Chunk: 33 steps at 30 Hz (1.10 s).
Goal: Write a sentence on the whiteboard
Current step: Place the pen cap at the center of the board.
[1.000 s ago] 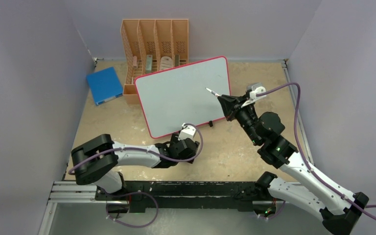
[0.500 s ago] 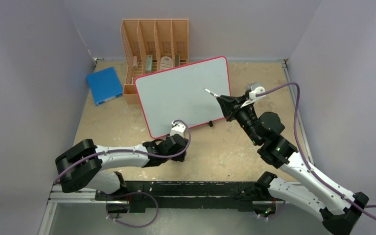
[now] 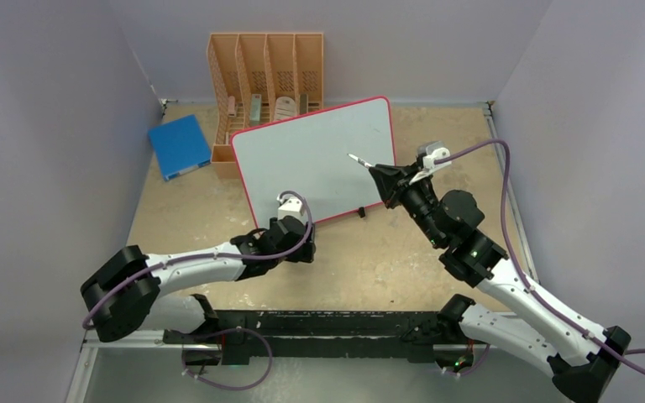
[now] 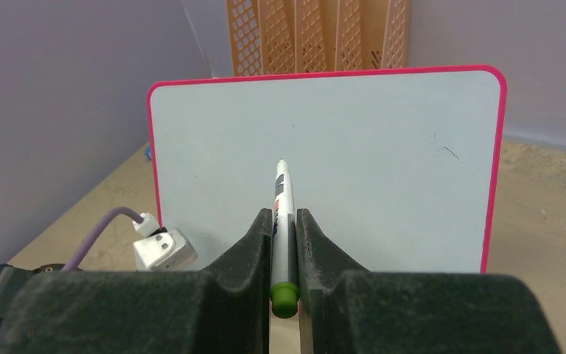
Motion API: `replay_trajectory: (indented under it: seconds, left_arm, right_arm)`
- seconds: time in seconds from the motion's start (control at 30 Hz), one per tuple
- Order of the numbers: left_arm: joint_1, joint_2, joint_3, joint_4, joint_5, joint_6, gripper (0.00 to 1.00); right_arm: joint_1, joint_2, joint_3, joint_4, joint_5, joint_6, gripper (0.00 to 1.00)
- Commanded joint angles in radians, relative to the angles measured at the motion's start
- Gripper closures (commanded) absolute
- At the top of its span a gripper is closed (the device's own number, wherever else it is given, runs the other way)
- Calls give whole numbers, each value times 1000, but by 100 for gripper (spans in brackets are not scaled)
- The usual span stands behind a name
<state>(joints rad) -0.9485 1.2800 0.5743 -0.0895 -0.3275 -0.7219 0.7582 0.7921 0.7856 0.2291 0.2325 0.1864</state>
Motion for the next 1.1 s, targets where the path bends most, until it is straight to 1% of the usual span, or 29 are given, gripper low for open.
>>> replay_trajectory:
  seconds: [0.0,0.07,0.13,0.37,0.57,0.83,1.07]
  left_arm:
    - [15,38,56,67,-25,18,35]
    - [22,63,70,75,-25,29,35]
    - [30,87,81,122,-17,40,34]
    - [52,161,136,120,-5,51,34]
    - [78,188,154,124,20,62,34]
    - [80,205,176,142,60,79,35]
    - [80,250,203,117,71,79,34]
  right_arm:
    - [0,-2,23,40,-13,11,100]
    - [0,-4,23,35,-17,8,100]
    - [0,-4,23,29,-20,6,100]
    - [0,-10,15,24,-16,-3,100]
    - [0,-5,15,24,-8,-11,100]
    - [0,2,10,32,-10,-8,100]
    - [1,2,12,29,1,-15,100]
